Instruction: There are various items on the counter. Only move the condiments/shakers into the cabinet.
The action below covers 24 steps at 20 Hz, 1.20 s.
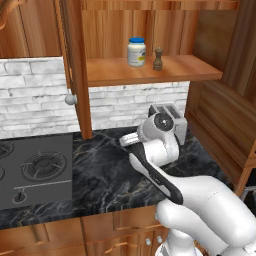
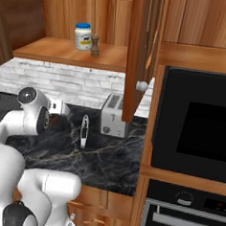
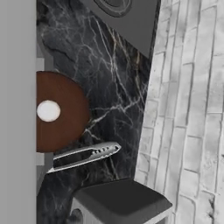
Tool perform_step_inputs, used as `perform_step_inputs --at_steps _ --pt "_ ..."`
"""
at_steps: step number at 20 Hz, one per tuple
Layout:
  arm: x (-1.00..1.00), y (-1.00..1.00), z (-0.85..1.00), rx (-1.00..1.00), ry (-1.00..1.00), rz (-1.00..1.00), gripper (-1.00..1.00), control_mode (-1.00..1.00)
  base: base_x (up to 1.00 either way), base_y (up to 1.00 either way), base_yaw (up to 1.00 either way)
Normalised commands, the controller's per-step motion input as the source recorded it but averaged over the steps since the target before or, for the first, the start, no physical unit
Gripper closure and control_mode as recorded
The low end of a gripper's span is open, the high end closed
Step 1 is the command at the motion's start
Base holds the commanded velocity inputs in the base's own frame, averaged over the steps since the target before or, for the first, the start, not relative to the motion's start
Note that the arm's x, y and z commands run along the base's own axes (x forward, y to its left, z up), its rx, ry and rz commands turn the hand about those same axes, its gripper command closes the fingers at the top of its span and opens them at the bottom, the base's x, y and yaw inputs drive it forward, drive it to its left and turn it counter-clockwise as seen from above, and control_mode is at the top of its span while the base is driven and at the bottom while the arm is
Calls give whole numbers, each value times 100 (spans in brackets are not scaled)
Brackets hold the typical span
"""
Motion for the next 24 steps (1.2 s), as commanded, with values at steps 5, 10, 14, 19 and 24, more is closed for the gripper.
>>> perform_step_inputs --at_steps 5,10,14,19,24 --pt "-51 -50 100 0 -8 0 100 -100 0 0 0" --pt "-62 -57 100 0 0 -5 100 -100 0 0 0" --pt "-61 -67 100 0 0 -8 100 -100 0 0 0" --pt "-42 -59 97 -1 6 -17 100 -100 0 0 0" --pt "-14 -60 84 -3 6 -23 100 -100 0 0 0"
